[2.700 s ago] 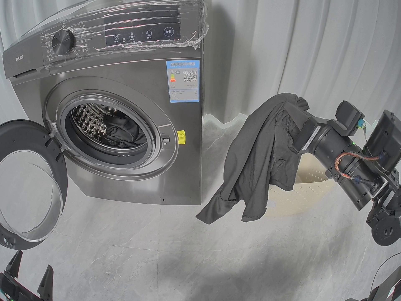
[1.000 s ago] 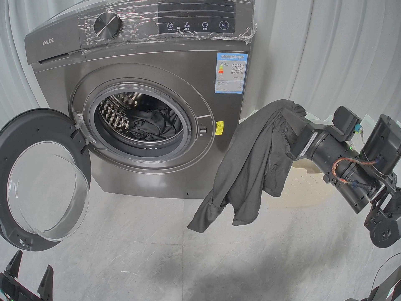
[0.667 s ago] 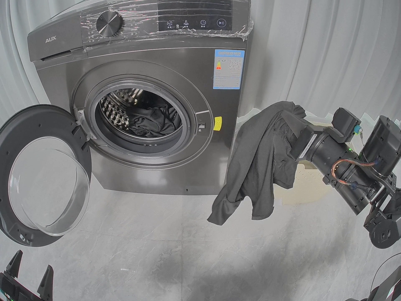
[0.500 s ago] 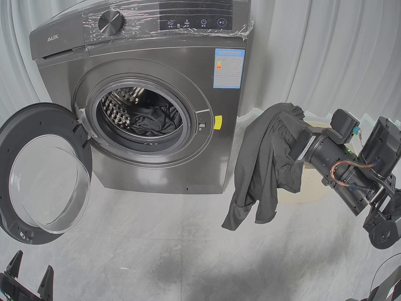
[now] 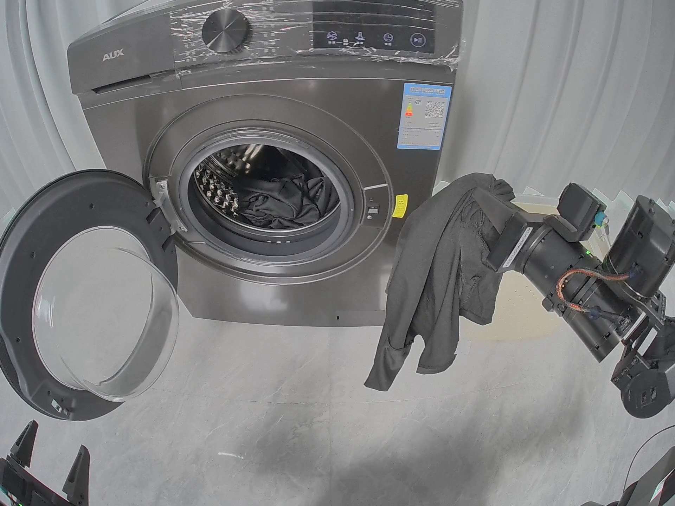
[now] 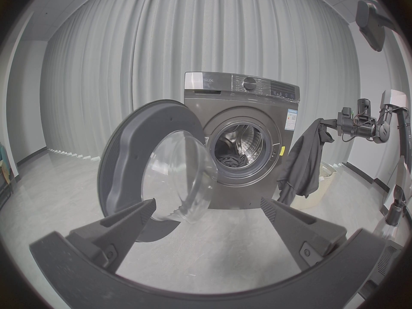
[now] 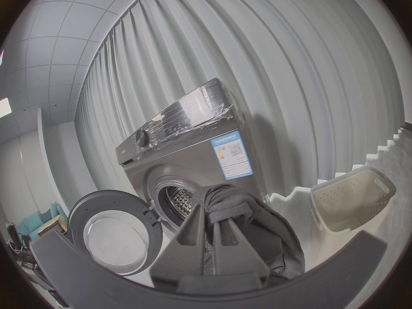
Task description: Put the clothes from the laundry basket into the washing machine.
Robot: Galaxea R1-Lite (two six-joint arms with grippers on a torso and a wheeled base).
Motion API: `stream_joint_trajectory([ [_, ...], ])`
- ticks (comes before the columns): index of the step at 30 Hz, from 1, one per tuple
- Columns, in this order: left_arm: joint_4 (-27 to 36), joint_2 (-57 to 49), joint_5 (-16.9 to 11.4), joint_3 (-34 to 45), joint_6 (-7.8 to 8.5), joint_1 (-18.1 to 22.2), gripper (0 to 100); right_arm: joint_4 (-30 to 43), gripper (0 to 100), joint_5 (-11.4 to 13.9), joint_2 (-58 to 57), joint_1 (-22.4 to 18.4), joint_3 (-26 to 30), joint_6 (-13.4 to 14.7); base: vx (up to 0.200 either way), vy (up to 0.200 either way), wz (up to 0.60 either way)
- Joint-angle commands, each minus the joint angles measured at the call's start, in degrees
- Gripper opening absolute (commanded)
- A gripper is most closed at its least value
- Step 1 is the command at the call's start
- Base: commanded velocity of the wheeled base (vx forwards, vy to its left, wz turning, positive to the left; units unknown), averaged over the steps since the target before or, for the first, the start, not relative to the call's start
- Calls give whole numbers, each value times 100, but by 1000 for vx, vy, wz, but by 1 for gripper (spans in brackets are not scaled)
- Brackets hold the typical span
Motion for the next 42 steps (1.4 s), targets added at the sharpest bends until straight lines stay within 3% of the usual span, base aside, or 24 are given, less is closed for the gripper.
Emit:
stream_joint_trajectory([
  [1,2,-88,0,84,-3,-5,100,-2,0,1,3,2,20,-1,0,0,0],
  [5,2,-88,0,84,-3,4,100,-2,0,1,3,11,28,-1,0,0,0],
  [14,2,-88,-9,84,-3,-5,100,-2,0,1,-15,2,28,-1,200,0,0],
  [20,2,-88,-9,84,-3,-5,100,-2,0,1,-6,2,28,-1,0,0,0],
  [29,2,-88,0,84,-3,4,100,-2,0,1,-6,2,72,-1,0,200,0],
  [42,2,-88,0,84,-3,4,100,-2,0,1,3,2,72,-1,15,0,0],
])
